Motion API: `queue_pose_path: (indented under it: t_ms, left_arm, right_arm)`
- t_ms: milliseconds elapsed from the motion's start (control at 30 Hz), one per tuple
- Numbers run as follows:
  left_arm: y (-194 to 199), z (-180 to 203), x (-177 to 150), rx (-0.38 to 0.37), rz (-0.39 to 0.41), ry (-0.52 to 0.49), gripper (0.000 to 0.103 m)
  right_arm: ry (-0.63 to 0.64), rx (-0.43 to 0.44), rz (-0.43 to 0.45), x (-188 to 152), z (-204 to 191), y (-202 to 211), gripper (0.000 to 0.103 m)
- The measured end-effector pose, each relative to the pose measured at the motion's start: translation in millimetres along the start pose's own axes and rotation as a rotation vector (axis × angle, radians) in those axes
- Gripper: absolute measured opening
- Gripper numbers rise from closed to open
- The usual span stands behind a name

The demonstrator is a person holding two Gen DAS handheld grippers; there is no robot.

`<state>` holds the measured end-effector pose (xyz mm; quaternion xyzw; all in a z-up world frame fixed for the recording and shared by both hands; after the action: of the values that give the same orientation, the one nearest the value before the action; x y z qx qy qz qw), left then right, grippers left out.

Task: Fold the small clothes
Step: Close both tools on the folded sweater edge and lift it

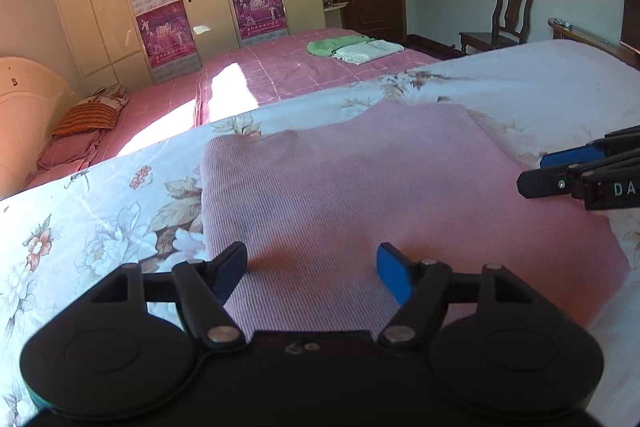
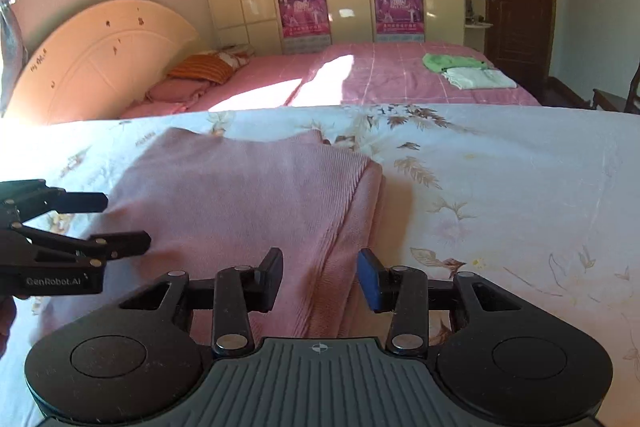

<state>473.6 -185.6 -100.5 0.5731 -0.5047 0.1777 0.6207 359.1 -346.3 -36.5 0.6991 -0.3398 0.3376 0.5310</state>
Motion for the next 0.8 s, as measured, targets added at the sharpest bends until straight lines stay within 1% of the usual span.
queue_pose_path:
  t_ms: [33, 67, 100, 133, 200, 267, 300, 333, 400, 433, 467, 500, 567, 667, 700, 800]
  left_arm:
    - [0, 0, -7, -0.002, -0.012, -0.001, 0.073]
    - [0, -1, -12, 0.001, -0.012, 0.007, 0.075]
    - [0, -2, -13, 0.005, -0.012, 0.014, 0.076]
    - [-1, -1, -11, 0.007, -0.019, 0.011, 0.077]
    - [2, -2, -5, 0.017, -0.036, 0.004, 0.077]
    - [13, -3, 1, 0.028, -0.014, -0.016, 0.076]
    - [19, -5, 0, 0.034, -0.005, -0.022, 0.076]
    - [23, -10, -4, 0.032, -0.01, -0.009, 0.078]
    - [23, -21, -13, 0.024, -0.043, 0.05, 0.081]
    - [22, -30, -19, 0.021, -0.06, 0.105, 0.084]
    - [22, -39, -23, 0.006, -0.072, 0.174, 0.085]
    - [20, -46, -26, -0.016, -0.088, 0.251, 0.085]
    - [15, -59, -32, -0.063, -0.121, 0.398, 0.085]
    - [3, -71, -41, -0.139, -0.149, 0.531, 0.085]
    - [-1, -74, -43, -0.161, -0.148, 0.556, 0.085]
    - [-11, -76, -41, -0.222, -0.154, 0.564, 0.082]
  right_arm:
    - [0.003, 0.004, -0.032, -8, -1, -2, 0.042]
    - [0.019, 0.001, -0.091, -21, -3, -8, 0.042]
    - [0.023, 0.002, -0.089, -29, -3, -11, 0.042]
    - [0.007, 0.006, -0.083, -29, -1, -10, 0.042]
    - [-0.06, 0.014, -0.073, -21, 5, -4, 0.042]
    - [-0.116, 0.017, -0.022, -12, 15, 9, 0.042]
    - [-0.16, 0.028, -0.007, -9, 23, 15, 0.042]
    - [-0.206, 0.037, -0.01, -8, 32, 17, 0.042]
    - [-0.296, 0.056, -0.046, -12, 51, 14, 0.043]
    - [-0.355, 0.083, -0.073, -14, 61, 10, 0.051]
    - [-0.401, 0.108, -0.088, -17, 68, 8, 0.065]
    - [-0.438, 0.143, -0.094, -19, 73, 6, 0.067]
    - [-0.484, 0.19, -0.109, -19, 81, 3, 0.067]
    - [-0.542, 0.262, -0.145, -17, 85, -2, 0.067]
    - [-0.553, 0.282, -0.161, -17, 85, -5, 0.067]
    - [-0.573, 0.317, -0.203, -15, 83, -12, 0.067]
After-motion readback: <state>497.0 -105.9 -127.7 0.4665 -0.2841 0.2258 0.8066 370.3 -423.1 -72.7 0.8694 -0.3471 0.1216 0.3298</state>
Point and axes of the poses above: each gripper's, at about its wrist camera, not at the fingertips, and y roughly against the way its jaws point, z to its right, x to its top, the point moved 5 cm from there along -y, roughly the way its jaws point, and after that the axes turned 10 degrees about z, right-handed, at the moved point
